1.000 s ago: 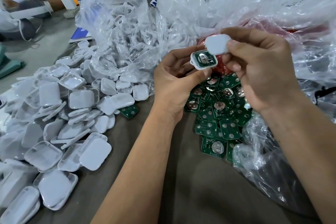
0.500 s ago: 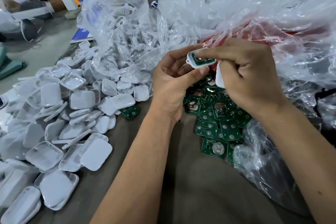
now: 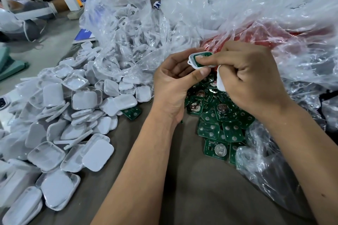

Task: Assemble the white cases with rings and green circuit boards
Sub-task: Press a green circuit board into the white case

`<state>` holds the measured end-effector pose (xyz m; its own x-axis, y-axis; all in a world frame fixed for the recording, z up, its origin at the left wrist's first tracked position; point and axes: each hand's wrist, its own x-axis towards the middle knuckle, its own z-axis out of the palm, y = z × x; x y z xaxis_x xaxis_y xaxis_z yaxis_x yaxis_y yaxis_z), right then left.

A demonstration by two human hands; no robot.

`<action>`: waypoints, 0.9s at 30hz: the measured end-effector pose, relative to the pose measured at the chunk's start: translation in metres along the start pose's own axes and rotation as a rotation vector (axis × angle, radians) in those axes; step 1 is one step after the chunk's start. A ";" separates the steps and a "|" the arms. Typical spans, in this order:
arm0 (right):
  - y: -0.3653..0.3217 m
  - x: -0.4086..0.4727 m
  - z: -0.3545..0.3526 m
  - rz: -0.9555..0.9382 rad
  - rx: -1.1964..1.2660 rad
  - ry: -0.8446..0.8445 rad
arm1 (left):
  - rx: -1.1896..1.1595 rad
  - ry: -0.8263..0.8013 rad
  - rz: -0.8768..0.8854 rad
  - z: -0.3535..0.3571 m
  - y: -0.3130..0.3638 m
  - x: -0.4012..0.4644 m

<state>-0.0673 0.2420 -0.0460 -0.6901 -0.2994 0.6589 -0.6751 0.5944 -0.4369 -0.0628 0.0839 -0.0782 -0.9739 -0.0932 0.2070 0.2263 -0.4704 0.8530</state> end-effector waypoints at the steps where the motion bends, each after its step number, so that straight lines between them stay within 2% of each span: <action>1: 0.000 0.000 0.000 0.005 0.007 0.000 | 0.007 -0.005 0.002 -0.001 -0.001 0.000; 12: 0.001 0.001 0.001 0.007 0.062 0.037 | -0.033 -0.038 0.015 -0.001 0.000 0.002; 27: 0.005 0.000 0.002 -0.018 -0.001 0.046 | -0.002 -0.016 0.009 0.000 0.000 0.001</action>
<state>-0.0711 0.2438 -0.0497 -0.6650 -0.2754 0.6942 -0.6871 0.5899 -0.4242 -0.0633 0.0838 -0.0780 -0.9714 -0.0833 0.2223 0.2349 -0.4710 0.8502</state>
